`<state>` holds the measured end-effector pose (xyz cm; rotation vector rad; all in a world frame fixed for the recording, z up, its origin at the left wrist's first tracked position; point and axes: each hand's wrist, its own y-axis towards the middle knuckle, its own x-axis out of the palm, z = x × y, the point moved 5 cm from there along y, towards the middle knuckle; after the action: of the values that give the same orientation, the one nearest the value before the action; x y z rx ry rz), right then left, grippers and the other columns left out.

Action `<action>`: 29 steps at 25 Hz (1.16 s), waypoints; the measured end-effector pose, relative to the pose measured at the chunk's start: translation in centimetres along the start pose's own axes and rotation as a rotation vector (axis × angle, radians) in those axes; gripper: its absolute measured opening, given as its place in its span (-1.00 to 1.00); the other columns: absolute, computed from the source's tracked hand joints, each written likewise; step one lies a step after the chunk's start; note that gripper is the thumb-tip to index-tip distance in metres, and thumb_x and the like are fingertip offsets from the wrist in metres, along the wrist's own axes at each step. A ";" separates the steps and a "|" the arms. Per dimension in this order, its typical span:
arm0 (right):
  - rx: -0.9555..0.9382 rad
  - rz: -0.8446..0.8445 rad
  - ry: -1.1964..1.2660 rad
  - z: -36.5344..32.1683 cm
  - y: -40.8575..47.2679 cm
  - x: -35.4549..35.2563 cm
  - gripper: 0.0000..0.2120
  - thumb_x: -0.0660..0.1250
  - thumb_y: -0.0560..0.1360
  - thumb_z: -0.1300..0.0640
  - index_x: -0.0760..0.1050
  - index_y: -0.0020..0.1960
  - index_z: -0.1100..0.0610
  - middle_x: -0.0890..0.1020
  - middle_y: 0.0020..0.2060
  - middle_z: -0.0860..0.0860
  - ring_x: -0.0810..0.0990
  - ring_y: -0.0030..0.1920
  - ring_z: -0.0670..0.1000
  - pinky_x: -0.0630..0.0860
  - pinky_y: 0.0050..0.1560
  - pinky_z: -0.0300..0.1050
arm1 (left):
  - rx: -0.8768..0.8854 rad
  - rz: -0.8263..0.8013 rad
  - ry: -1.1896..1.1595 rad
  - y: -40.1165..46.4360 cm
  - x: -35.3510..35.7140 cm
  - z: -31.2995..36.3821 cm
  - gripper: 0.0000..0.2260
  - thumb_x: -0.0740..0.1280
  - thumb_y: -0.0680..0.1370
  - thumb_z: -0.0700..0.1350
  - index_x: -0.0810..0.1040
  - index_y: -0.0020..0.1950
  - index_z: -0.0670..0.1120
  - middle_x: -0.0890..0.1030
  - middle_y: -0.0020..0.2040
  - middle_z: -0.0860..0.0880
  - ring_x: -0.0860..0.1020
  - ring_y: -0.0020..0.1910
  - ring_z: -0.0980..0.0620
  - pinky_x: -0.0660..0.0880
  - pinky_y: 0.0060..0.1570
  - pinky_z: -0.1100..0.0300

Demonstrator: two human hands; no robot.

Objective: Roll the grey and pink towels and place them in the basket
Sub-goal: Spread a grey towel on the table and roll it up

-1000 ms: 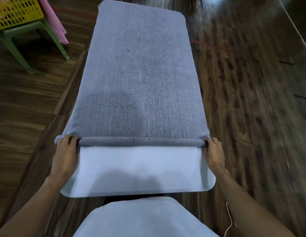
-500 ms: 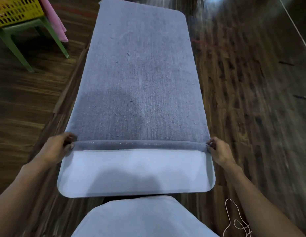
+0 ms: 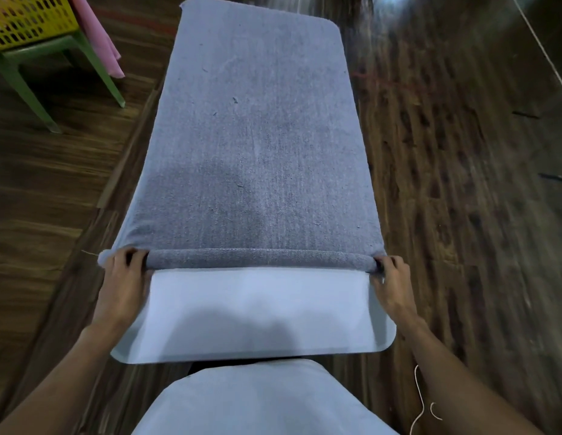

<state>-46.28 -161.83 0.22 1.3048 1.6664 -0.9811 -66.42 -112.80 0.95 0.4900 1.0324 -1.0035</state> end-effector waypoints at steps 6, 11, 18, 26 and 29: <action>0.037 -0.048 -0.015 0.6 0.7 0.1 -0.69 0.17 0.58 0.31 0.48 0.28 0.15 0.49 0.15 0.05 0.46 0.16 0.08 0.48 0.23 0.07 | 0.118 -0.005 0.104 0.6 -0.8 0.3 -0.74 0.25 0.52 -0.35 0.51 0.20 -0.25 0.50 0.16 -0.23 0.42 0.12 -0.23 0.44 0.09 -0.18; -0.008 -0.237 -0.188 2.9 -0.2 0.2 -0.69 0.19 0.53 0.33 0.46 0.24 0.16 0.52 0.12 0.10 0.49 0.10 0.11 0.49 0.16 0.03 | 0.225 -0.191 0.107 0.8 -0.8 -1.8 -0.62 0.40 0.36 -0.39 0.58 0.17 -0.20 0.61 0.07 -0.18 0.57 0.05 -0.22 0.48 0.08 -0.04; 0.143 0.068 -0.052 0.6 2.0 -1.5 -0.81 0.29 0.49 0.38 0.52 0.02 0.15 0.50 0.08 0.15 0.47 0.00 0.13 0.53 0.02 0.04 | 0.153 0.018 0.088 4.3 -2.2 -1.6 -0.80 0.41 0.40 -0.40 0.63 -0.05 -0.17 0.54 -0.06 -0.21 0.50 -0.10 -0.29 0.51 -0.08 -0.10; -0.005 0.027 0.008 0.4 -0.9 0.8 -0.63 0.35 0.52 0.31 0.46 0.31 0.23 0.49 0.27 0.15 0.45 0.27 0.14 0.40 0.33 0.00 | -0.035 0.056 -0.071 -1.2 -0.2 0.6 -0.71 0.12 0.65 -0.16 0.38 0.36 -0.11 0.35 0.31 -0.06 0.34 0.27 -0.09 0.39 0.22 -0.19; -0.030 0.027 0.056 -0.3 0.8 0.3 -0.66 0.27 0.51 0.37 0.50 0.27 0.22 0.54 0.17 0.12 0.46 0.14 0.03 0.38 0.22 -0.13 | -0.067 0.015 -0.061 0.5 -0.4 1.0 -0.73 0.06 0.64 -0.12 0.42 0.29 -0.10 0.43 0.26 -0.10 0.38 0.24 -0.13 0.39 0.16 -0.19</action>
<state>-45.61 -161.32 0.02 1.3423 1.6946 -0.9080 -65.59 -113.14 1.77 0.4095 1.0032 -0.9620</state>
